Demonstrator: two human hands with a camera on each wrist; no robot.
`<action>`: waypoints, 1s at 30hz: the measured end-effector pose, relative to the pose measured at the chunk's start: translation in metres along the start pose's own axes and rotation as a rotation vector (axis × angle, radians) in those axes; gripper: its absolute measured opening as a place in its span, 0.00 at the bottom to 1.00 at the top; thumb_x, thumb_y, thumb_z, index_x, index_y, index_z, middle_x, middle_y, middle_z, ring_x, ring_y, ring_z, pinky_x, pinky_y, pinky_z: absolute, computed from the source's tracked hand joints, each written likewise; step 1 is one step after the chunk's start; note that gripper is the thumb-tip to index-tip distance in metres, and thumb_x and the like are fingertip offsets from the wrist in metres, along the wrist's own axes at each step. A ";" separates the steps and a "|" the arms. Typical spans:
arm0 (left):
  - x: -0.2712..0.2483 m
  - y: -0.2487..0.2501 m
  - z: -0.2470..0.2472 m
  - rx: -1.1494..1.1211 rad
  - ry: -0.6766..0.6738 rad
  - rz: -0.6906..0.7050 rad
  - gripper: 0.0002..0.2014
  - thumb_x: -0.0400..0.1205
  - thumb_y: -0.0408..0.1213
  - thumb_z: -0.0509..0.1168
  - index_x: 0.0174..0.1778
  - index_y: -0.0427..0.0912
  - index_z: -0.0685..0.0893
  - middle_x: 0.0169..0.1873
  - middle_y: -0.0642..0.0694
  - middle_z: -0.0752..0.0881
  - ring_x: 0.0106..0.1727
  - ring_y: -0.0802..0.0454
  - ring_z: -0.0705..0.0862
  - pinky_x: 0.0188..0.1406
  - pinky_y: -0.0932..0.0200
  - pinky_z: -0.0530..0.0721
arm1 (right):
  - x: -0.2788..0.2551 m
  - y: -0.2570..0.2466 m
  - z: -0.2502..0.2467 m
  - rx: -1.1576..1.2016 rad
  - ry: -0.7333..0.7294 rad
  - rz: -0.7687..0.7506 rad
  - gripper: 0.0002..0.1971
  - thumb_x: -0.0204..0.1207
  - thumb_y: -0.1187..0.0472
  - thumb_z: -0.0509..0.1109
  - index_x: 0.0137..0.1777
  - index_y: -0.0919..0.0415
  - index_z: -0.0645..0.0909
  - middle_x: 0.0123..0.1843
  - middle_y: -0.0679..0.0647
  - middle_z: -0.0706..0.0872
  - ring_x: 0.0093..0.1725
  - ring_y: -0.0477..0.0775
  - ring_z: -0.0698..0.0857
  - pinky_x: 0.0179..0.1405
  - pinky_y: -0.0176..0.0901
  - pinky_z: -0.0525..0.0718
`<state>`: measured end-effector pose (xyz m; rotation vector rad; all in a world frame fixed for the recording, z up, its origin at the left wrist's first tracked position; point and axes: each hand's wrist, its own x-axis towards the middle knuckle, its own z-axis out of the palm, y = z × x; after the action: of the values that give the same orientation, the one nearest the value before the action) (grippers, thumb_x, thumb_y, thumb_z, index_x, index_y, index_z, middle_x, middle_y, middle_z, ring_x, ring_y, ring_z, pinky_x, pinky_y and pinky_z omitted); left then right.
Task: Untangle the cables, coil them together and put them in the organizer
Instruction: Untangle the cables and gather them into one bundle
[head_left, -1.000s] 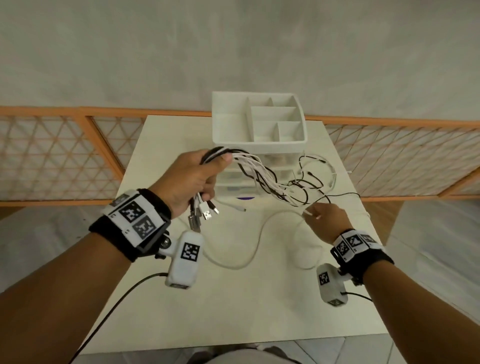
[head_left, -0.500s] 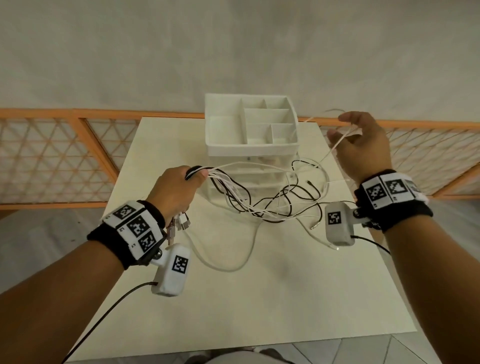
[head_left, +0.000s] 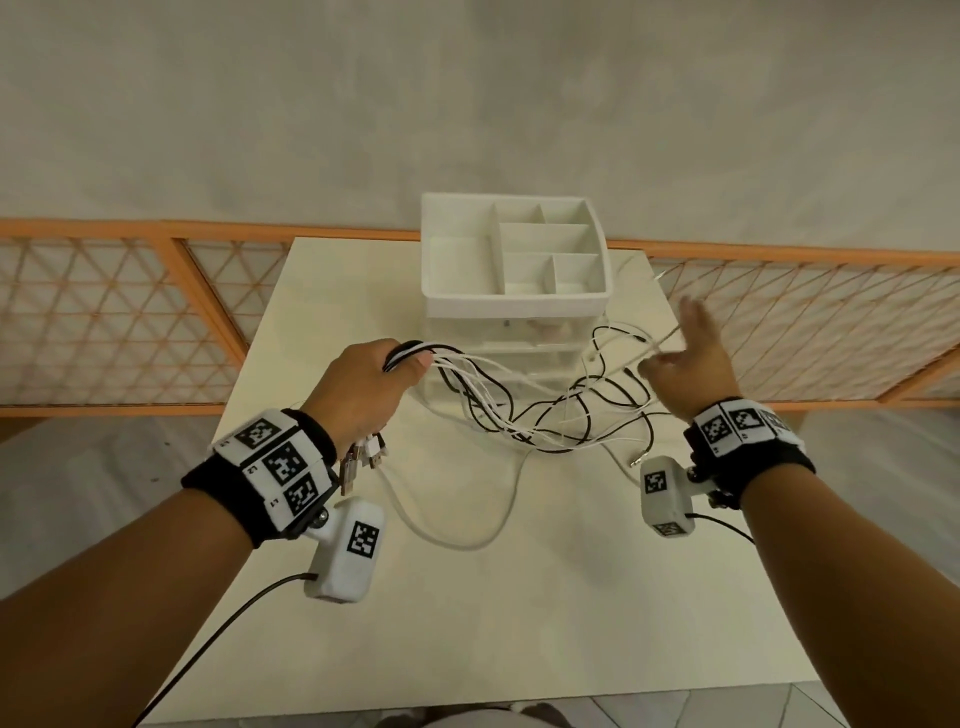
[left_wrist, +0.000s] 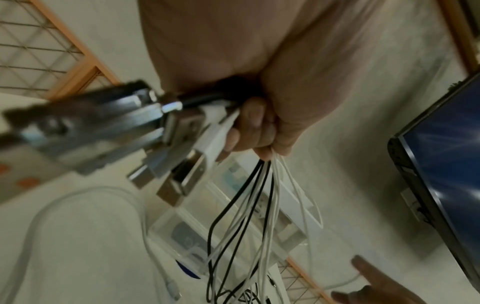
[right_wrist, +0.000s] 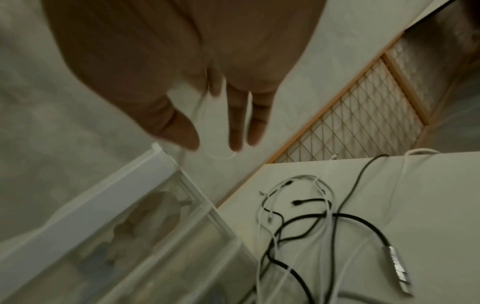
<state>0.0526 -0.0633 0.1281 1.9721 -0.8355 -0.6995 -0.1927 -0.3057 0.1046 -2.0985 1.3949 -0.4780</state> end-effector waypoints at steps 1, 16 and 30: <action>-0.001 0.001 0.001 0.041 -0.015 0.029 0.16 0.86 0.50 0.64 0.35 0.47 0.80 0.23 0.50 0.74 0.24 0.50 0.71 0.29 0.57 0.70 | -0.005 0.000 0.005 -0.133 -0.112 0.030 0.43 0.77 0.61 0.73 0.88 0.53 0.54 0.90 0.50 0.56 0.66 0.58 0.85 0.71 0.48 0.77; -0.034 -0.003 -0.012 0.439 -0.479 0.022 0.25 0.89 0.57 0.49 0.43 0.43 0.83 0.28 0.51 0.75 0.23 0.54 0.70 0.21 0.69 0.71 | -0.070 -0.038 0.065 -0.270 -0.584 -0.085 0.08 0.79 0.56 0.68 0.39 0.54 0.81 0.30 0.53 0.90 0.38 0.58 0.92 0.38 0.43 0.87; -0.024 -0.070 0.035 0.486 -0.286 -0.171 0.16 0.83 0.56 0.64 0.49 0.44 0.80 0.41 0.52 0.83 0.47 0.47 0.82 0.41 0.56 0.75 | -0.128 0.000 0.178 -0.514 -0.652 -0.421 0.19 0.74 0.50 0.73 0.65 0.48 0.80 0.65 0.50 0.82 0.66 0.58 0.79 0.67 0.55 0.76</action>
<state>0.0325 -0.0337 0.0543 2.4344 -1.0949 -0.9641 -0.1400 -0.1420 -0.0306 -2.6275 0.7357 0.4460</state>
